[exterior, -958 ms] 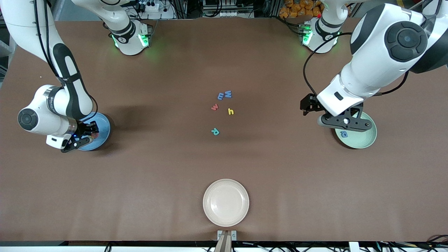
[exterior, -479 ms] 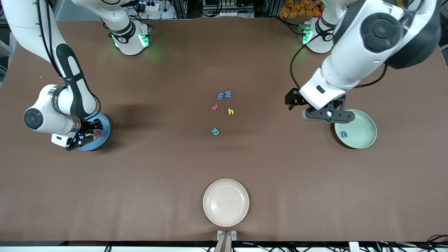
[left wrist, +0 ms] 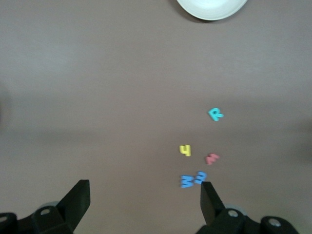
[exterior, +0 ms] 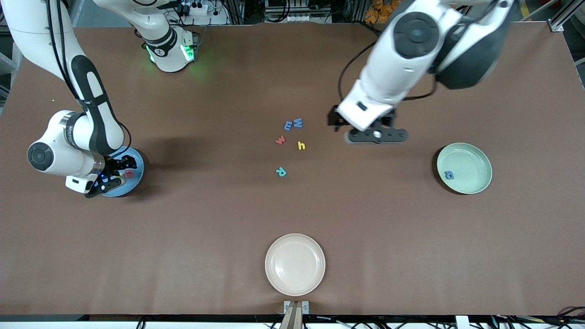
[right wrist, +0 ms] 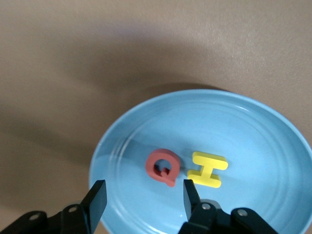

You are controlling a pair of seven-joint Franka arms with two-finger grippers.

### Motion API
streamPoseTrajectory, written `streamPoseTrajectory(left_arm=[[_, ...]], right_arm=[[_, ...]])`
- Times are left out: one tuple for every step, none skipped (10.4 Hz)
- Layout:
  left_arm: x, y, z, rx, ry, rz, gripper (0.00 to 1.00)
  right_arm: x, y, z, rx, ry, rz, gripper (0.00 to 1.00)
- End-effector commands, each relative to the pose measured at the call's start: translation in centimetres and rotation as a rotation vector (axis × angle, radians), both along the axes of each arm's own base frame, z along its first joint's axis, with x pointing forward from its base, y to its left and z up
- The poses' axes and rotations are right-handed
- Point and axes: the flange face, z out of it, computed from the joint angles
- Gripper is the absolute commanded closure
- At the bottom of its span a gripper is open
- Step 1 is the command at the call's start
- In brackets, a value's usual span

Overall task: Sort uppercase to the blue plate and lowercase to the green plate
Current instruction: 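Grasp the yellow h with the left gripper while the right gripper withdraws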

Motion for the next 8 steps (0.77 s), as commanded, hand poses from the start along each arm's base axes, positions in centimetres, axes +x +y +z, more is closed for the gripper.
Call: streamPoseTrajectory(left_arm=[[-0.9, -2.9, -2.6, -0.023, 0.035, 0.094, 0.0], [-1.8, -4.7, -5.0, -0.022, 0.065, 0.135, 0.0], [-2.7, -6.0, -7.6, -0.016, 0.079, 0.181, 0.0], [-3.0, -6.4, -9.8, -0.026, 0.077, 0.199, 0.0], [-3.8, -6.5, -12.2, -0.035, 0.07, 0.197, 0.0], [-4.9, -6.7, -14.4, -0.038, 0.062, 0.189, 0.0], [-5.7, -6.6, -16.3, -0.038, 0.059, 0.182, 0.0], [-7.1, -6.9, -18.2, -0.027, 0.058, 0.153, 0.0]], right_arm=[[1.9, 2.0, 3.5, 0.004, 0.02, -0.079, 0.22], [2.5, 2.8, 4.4, 0.0, 0.017, -0.108, 0.13], [3.0, 3.8, 5.2, -0.002, 0.003, -0.129, 0.0], [3.8, 4.2, 6.1, -0.007, -0.017, -0.147, 0.0], [4.4, 4.8, 6.8, -0.008, -0.036, -0.139, 0.0], [5.0, 5.6, 7.5, -0.008, -0.054, -0.126, 0.0], [5.6, 6.8, 8.4, -0.007, -0.074, -0.104, 0.0], [6.0, 7.9, 9.1, -0.004, -0.091, -0.083, 0.0]])
